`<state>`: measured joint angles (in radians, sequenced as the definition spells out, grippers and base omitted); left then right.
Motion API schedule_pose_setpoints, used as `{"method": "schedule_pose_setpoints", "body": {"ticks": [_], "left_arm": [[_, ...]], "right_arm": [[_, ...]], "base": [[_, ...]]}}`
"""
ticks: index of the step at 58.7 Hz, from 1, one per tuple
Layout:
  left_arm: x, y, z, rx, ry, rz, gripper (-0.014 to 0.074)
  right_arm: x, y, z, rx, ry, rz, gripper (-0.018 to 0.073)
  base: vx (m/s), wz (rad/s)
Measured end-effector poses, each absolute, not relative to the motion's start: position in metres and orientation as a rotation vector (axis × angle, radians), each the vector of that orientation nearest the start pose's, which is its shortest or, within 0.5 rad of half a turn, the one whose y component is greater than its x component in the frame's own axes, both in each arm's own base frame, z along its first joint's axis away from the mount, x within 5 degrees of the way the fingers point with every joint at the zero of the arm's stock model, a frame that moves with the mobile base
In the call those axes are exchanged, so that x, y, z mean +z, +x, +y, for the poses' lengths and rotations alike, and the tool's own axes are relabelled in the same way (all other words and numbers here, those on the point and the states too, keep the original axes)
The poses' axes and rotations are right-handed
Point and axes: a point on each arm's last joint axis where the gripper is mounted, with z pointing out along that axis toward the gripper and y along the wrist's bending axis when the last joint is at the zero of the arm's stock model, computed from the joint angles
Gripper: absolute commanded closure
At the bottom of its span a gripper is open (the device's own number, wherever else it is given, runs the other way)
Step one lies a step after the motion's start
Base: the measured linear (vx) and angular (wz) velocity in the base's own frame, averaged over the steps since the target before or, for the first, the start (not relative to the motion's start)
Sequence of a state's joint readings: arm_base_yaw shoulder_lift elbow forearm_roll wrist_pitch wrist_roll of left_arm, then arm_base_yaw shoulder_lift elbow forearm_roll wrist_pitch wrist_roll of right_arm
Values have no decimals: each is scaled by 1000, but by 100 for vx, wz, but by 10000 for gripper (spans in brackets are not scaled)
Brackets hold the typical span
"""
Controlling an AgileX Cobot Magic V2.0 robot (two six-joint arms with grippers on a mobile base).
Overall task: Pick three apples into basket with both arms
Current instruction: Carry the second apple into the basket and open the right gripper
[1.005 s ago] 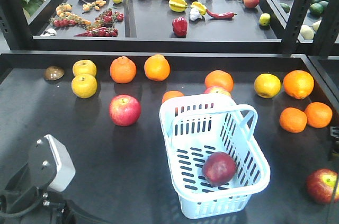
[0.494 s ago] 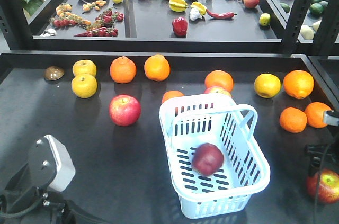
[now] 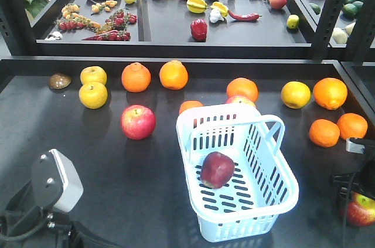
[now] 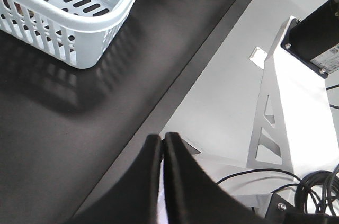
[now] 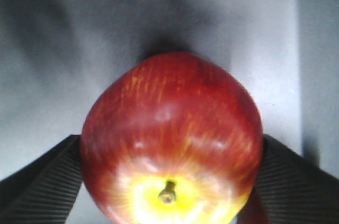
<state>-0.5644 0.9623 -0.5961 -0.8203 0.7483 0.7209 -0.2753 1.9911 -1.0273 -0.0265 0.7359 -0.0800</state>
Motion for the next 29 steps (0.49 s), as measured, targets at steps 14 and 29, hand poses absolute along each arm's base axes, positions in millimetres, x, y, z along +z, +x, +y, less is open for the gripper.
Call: {"method": "schedule_pose_setpoints", "body": {"ticks": [14,29], "left_arm": [[270,119,-129,-860,976,2241,603],[270,119,-129,-860,976,2241,603]], "right_arm": [[127,309,-87,8,254,3122,519],[203,292,-74,87,196,2968,568]], "base": [[0,0],[0,0]]}}
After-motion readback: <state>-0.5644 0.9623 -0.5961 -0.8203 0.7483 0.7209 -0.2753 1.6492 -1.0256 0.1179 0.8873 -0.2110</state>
